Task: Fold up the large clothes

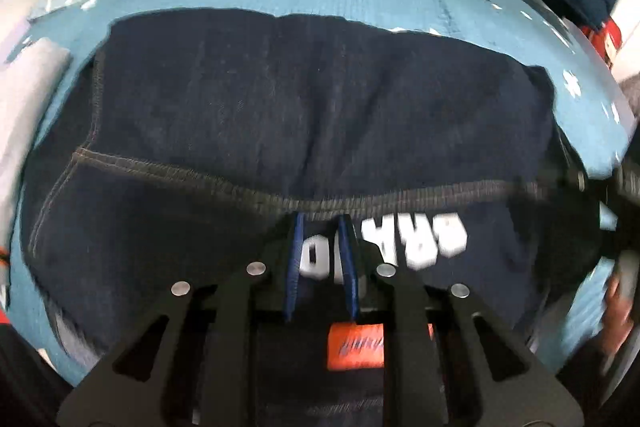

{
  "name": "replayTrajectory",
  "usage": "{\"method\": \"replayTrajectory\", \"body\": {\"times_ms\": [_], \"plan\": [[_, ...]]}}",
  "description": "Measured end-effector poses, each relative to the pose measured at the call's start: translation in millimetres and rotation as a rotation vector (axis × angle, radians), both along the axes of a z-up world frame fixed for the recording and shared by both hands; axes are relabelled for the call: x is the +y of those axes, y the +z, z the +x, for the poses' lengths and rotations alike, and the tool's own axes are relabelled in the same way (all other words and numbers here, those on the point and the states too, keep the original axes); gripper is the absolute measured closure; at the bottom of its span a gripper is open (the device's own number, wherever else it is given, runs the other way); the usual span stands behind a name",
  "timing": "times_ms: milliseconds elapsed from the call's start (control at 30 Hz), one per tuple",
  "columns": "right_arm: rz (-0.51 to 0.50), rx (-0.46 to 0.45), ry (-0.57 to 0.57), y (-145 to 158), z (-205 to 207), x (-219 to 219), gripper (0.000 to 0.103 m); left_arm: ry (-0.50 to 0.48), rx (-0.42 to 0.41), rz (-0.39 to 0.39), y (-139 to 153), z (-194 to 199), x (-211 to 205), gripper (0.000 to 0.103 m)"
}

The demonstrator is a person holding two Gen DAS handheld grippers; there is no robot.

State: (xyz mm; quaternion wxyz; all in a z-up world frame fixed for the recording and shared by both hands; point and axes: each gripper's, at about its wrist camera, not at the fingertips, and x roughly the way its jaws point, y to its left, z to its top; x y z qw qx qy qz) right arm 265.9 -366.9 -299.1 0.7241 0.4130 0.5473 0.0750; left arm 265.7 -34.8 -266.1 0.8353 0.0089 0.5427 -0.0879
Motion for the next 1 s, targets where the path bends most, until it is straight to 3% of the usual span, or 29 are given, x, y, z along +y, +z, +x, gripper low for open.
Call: {"method": "replayTrajectory", "body": {"times_ms": [100, 133, 167, 267, 367, 500, 700, 1000], "plan": [[0.018, 0.001, -0.066, 0.0, -4.7, -2.0, 0.047, -0.043, -0.064, 0.122, -3.5, -20.6, -14.1, 0.085], [-0.001, 0.007, -0.089, 0.8, -7.1, -2.9, 0.053, -0.035, -0.070, 0.129, -4.7, -21.8, -15.6, 0.085], [-0.054, 0.012, -0.109, 3.3, -10.1, -2.2, 0.069, -0.024, -0.074, 0.126, -6.0, -22.3, -15.8, 0.085], [-0.158, -0.078, -0.084, 27.2, -12.4, 11.5, 0.081, -0.027, -0.086, 0.104, -8.5, -24.4, -12.8, 0.085], [-0.216, -0.180, -0.054, 56.1, -15.2, 28.8, 0.083, -0.025, -0.090, 0.073, -7.1, -24.6, -8.0, 0.085], [-0.188, -0.238, -0.068, 79.8, -19.2, 41.6, 0.083, -0.024, -0.086, 0.044, -4.3, -25.2, -4.7, 0.085], [-0.136, -0.352, 0.002, 134.3, -19.2, 81.1, 0.083, -0.013, -0.062, -0.042, -2.8, -20.7, 8.1, 0.085], [-0.247, -0.319, 0.146, 183.9, 10.2, 174.0, 0.083, -0.008, -0.008, -0.185, -3.0, -11.6, 29.7, 0.085]]}}
